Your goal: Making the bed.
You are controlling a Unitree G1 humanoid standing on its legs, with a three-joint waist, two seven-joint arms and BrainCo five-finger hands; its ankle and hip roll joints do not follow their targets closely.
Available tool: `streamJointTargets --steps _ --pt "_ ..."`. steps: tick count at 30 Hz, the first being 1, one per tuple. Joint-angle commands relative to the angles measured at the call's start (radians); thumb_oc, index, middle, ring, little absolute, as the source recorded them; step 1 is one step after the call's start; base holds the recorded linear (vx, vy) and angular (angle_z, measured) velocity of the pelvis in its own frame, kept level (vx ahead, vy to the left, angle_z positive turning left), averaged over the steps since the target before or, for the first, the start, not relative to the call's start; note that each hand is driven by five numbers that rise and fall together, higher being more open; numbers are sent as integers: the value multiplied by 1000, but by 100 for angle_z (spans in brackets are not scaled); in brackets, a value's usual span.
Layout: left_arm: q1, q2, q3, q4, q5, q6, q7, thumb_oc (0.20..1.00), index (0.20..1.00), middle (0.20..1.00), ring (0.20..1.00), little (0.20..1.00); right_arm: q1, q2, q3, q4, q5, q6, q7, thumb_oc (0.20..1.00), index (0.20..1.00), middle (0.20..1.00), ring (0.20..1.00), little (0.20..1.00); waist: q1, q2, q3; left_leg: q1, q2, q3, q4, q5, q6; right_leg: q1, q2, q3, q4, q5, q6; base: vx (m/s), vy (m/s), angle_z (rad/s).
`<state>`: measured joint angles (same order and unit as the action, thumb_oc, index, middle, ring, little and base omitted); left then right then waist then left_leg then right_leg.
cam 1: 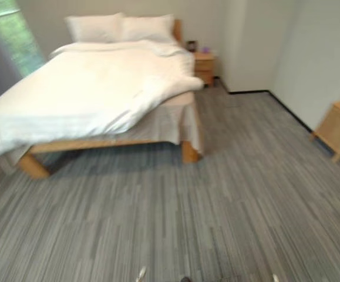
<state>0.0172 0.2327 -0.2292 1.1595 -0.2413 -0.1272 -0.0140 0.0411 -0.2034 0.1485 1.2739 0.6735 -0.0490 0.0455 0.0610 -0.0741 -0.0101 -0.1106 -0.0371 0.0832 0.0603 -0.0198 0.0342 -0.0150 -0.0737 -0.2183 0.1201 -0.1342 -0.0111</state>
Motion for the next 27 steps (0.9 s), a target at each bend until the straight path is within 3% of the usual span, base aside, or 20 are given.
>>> streamJointTargets --steps 1,9,11,13,15,17,19,27 --pt "-121 -45 -22 98 -8 -54 -1 1000 1000 1000 1000 1000 -97 3 -39 103 27 -25 13 1000 1000 1000 1000 1000 2 30 36 173 56 1 -148 67 -94 134 -16 -36 -207 163 128 0 0 0" --pt "-103 -39 7 160 15 -47 -7 1000 1000 1000 1000 1000 -98 -28 -75 149 -22 -26 -13 1000 1000 1000 1000 1000 -1 33 26 193 51 1 -148 54 -89 153 -19 -33 -207 158 128 21 11 6" --pt "-107 -22 45 149 -37 -53 5 1000 1000 1000 1000 1000 -113 -45 -73 88 -27 -43 -25 1000 1000 1000 1000 1000 -2 33 25 197 51 4 -148 51 -90 154 -20 -30 -207 157 127 6 21 -5" --pt "-117 -1 77 90 -102 -73 28 1000 1000 1000 1000 1000 -127 -53 -78 5 -21 -66 -47 1000 1000 1000 1000 1000 -3 34 26 201 51 8 -148 49 -91 154 -19 -26 -207 156 128 -1 17 -9" --pt "-118 35 114 -80 -171 -96 72 1000 1000 1000 1000 1000 -133 -66 -55 -236 -67 -100 -92 1000 1000 1000 1000 1000 -3 36 36 204 52 14 -148 49 -93 155 -20 -19 -207 159 131 -24 14 -8" --pt "-118 35 114 -81 -171 -96 72 1000 1000 1000 1000 1000 -132 -66 -55 -237 -67 -99 -93 1000 1000 1000 1000 1000 -4 36 33 200 52 14 -148 50 -93 151 -20 -20 -207 160 131 -18 9 -15" --pt "-85 86 152 -444 -204 -108 133 1000 1000 1000 1000 1000 -118 -113 -39 -595 -206 -115 -150 1000 1000 1000 1000 1000 -2 36 42 194 52 14 -148 53 -92 146 -21 -20 -207 165 134 -10 8 -4" --pt "-69 99 185 -646 -203 -111 156 1000 1000 1000 1000 1000 -154 -131 34 -809 -372 -94 -148 1000 1000 1000 1000 1000 16 36 61 190 43 10 -148 45 -82 141 -33 -20 -207 168 142 12 17 -1"
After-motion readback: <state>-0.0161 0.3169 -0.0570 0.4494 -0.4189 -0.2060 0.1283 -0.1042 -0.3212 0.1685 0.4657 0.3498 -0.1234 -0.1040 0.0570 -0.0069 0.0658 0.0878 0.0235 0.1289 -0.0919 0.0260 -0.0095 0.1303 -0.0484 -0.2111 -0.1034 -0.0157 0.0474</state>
